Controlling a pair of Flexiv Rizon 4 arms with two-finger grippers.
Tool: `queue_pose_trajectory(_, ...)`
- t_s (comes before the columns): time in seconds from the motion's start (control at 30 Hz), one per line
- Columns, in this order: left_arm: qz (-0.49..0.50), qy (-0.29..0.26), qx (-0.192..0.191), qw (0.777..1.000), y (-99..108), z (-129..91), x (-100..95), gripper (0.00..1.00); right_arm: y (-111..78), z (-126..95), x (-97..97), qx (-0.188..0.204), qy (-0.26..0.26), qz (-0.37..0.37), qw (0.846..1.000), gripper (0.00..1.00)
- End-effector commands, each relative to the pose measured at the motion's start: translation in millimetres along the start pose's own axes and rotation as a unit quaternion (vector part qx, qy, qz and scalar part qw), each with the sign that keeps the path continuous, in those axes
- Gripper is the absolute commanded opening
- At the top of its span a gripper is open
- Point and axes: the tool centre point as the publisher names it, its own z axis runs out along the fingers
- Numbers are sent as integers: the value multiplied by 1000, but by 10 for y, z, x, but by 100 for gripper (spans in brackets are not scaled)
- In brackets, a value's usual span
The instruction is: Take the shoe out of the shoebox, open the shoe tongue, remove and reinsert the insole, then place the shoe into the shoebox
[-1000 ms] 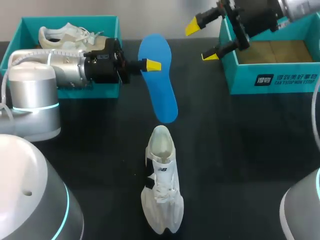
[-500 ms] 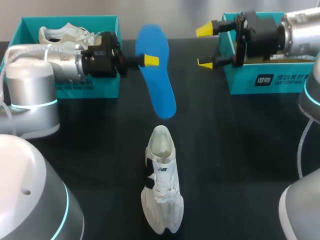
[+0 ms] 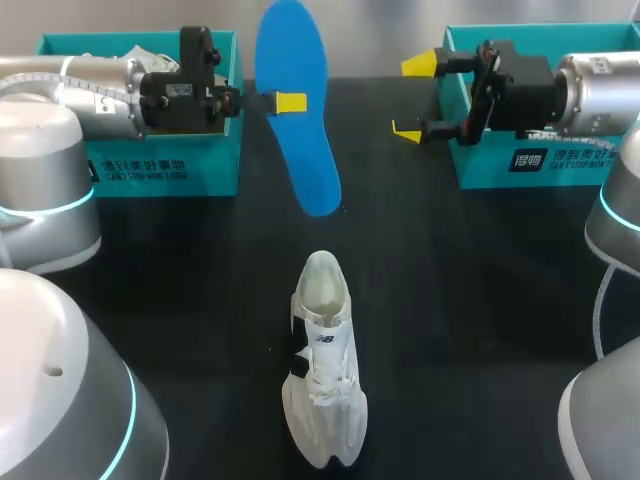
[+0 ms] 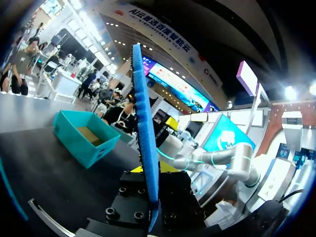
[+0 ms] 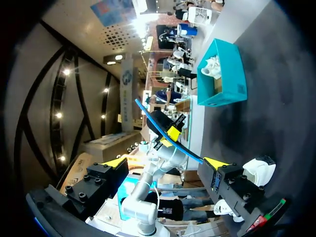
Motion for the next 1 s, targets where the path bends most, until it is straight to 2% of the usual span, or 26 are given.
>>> queue_pose_trajectory(0.03, 462, -97, 13, 881, 93, -117, 166, 0, 17, 18, 34, -1, -5, 1, 1000, 100)
queue_pose_trajectory(0.5, 462, -97, 13, 881, 93, -117, 166, 0, 25, 13, 54, -4, 4, 1, 1000, 100)
queue_pose_trajectory(0.57, 514, -104, -13, 851, 90, -83, 163, 0, 25, 13, 54, -4, 4, 1, 1000, 100)
queue_pose_trajectory(0.67, 580, -115, -17, 806, 97, -90, 147, 0, 25, 13, 54, -4, 4, 1, 1000, 100)
queue_pose_trajectory(0.7, 607, -102, -2, 788, 107, -97, 155, 0, 25, 13, 54, -4, 4, 1, 1000, 100)
queue_pose_trajectory(0.77, 649, -105, -5, 754, 112, -114, 159, 0, 25, 13, 54, -4, 4, 1, 1000, 100)
queue_pose_trajectory(0.8, 672, -104, 6, 733, 116, -126, 176, 0, 25, 13, 54, -4, 4, 1, 1000, 100)
queue_pose_trajectory(0.83, 689, -110, -6, 716, 107, -133, 171, 0, 25, 13, 54, -4, 4, 1, 1000, 100)
queue_pose_trajectory(0.9, 754, -107, 10, 648, 94, -143, 209, 0, 25, 13, 54, -4, 4, 1, 1000, 100)
queue_pose_trajectory(0.93, 788, -100, 36, 607, 86, -181, 254, 0, 25, 13, 54, -4, 4, 1, 1000, 100)
queue_pose_trajectory(0.97, 808, -88, 63, 579, 73, -231, 271, 0, 25, 13, 54, -4, 4, 1, 1000, 100)
queue_pose_trajectory(1.0, 808, -88, 63, 579, 73, -231, 271, 0, 25, 13, 54, -4, 4, 1, 1000, 100)
